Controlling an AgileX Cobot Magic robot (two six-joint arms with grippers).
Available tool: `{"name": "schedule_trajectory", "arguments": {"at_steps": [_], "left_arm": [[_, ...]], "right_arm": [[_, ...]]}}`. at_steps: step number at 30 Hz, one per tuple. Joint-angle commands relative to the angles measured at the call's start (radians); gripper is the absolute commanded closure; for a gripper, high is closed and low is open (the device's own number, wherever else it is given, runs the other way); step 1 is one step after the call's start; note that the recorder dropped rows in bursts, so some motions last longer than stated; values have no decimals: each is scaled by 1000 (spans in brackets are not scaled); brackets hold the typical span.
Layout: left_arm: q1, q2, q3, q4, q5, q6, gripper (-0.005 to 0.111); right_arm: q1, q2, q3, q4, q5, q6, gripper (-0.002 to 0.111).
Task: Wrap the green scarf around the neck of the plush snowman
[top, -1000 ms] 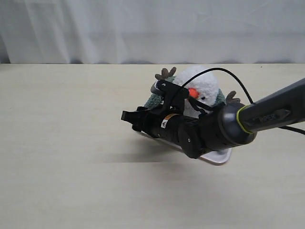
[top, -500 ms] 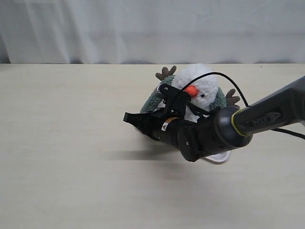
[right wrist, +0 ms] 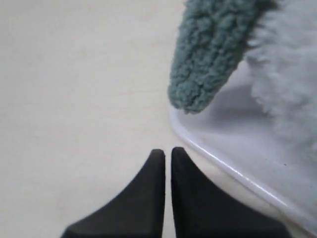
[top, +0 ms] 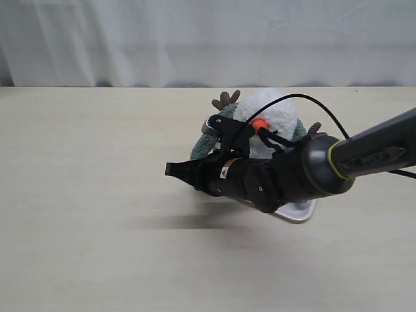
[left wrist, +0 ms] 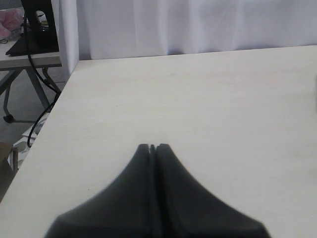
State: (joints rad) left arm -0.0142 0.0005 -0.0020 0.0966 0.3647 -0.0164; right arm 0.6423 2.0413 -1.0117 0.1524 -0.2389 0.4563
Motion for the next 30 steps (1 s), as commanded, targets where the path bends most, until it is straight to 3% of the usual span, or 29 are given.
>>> {"name": "schedule_trajectory", "arguments": {"at_steps": [1,8,16,22,30], "left_arm": [[1,0,2,-1,-8,-1,107],[1,0,2,-1,-10,-1,107],[1,0,2,-1,-10,-1,107],[1,0,2,-1,-10,-1,107],[1,0,2,-1,-10,-1,107]], "right_arm": [[-6,-58,0,-170,137,-53,104],[-15,-109,0,-384,393,-114,104],[-17,-137,-19,-671,548,-110,104],[-17,-137,-39,-998,827,215,104],[-17,-137,28,-1148,672,263,104]]}}
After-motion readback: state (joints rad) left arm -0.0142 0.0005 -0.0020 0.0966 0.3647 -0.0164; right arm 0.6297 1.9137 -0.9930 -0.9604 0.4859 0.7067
